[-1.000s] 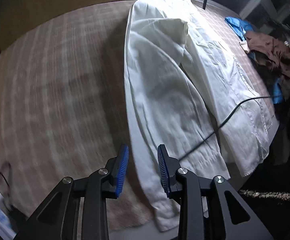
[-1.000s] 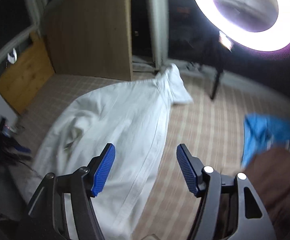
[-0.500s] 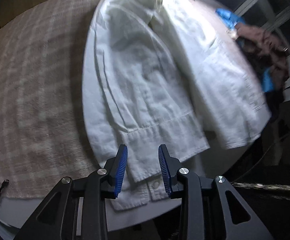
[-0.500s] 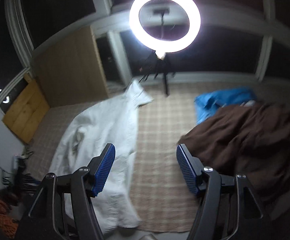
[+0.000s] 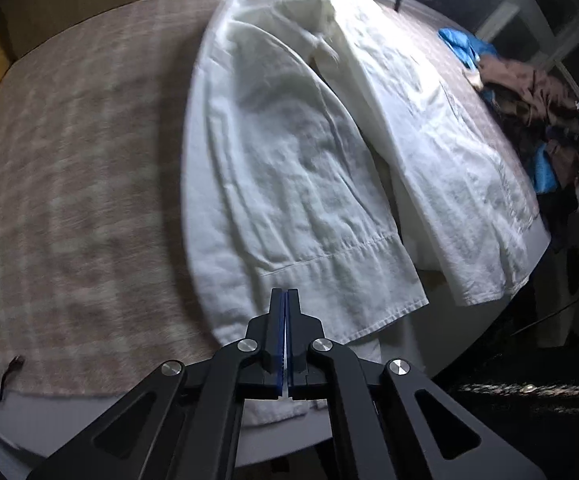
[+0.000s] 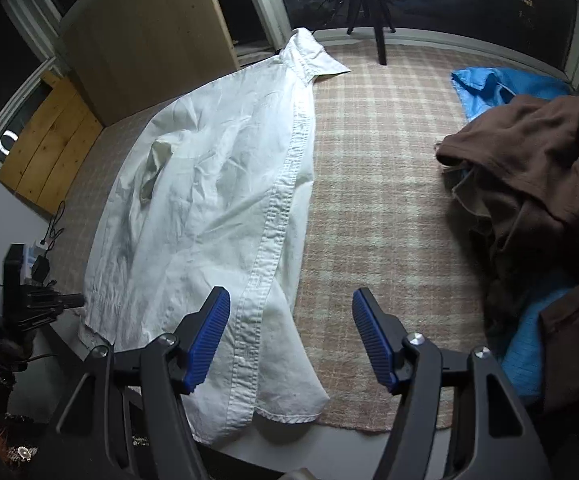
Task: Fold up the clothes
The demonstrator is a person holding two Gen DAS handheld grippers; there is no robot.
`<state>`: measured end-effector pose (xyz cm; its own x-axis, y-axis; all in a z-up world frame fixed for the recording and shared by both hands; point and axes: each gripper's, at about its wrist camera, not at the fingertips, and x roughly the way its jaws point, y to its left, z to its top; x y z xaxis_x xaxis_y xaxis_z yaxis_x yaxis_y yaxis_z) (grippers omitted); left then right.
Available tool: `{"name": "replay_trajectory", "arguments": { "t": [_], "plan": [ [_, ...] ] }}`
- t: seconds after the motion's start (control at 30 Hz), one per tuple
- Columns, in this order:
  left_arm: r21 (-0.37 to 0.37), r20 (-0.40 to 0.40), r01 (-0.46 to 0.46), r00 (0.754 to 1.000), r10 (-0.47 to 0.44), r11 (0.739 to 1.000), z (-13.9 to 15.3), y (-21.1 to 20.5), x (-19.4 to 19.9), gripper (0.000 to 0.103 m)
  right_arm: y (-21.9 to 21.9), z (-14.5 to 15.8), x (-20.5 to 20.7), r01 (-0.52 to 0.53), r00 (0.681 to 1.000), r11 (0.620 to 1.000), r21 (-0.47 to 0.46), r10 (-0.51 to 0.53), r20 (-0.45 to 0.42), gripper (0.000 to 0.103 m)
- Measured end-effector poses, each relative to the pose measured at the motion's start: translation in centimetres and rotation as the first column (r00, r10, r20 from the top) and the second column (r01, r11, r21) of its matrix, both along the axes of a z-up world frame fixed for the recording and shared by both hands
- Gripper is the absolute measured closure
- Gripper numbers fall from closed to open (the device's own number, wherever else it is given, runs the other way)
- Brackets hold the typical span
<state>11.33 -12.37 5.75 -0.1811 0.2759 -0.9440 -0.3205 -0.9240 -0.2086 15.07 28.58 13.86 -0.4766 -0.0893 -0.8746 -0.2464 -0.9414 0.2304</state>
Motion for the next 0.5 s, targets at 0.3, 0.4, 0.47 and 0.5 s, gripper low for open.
{"name": "replay_trajectory", "arguments": {
  "t": [0.3,0.4,0.47,0.5],
  "plan": [
    [-0.109,0.04,-0.028,0.999,0.032,0.994,-2.9,2.6,-0.1,0.057,-0.9,0.0,0.1,-0.009,1.0,1.0,-0.011,0.009,-0.011,0.04],
    [-0.164,-0.01,-0.023,1.0,0.022,0.986,-3.2,3.7,0.7,0.06,-1.1,0.1,0.4,-0.012,1.0,1.0,-0.004,0.012,-0.019,0.04],
    [-0.181,-0.052,0.005,0.999,-0.014,0.984,-2.9,4.7,1.3,0.082,-0.8,0.2,0.6,0.002,1.0,1.0,0.004,-0.002,-0.025,0.04],
    [-0.201,-0.062,0.014,0.998,-0.027,0.979,-2.8,4.9,1.4,0.091,-0.6,0.2,0.7,0.013,1.0,1.0,0.002,-0.013,-0.028,0.04]
  ]
}}
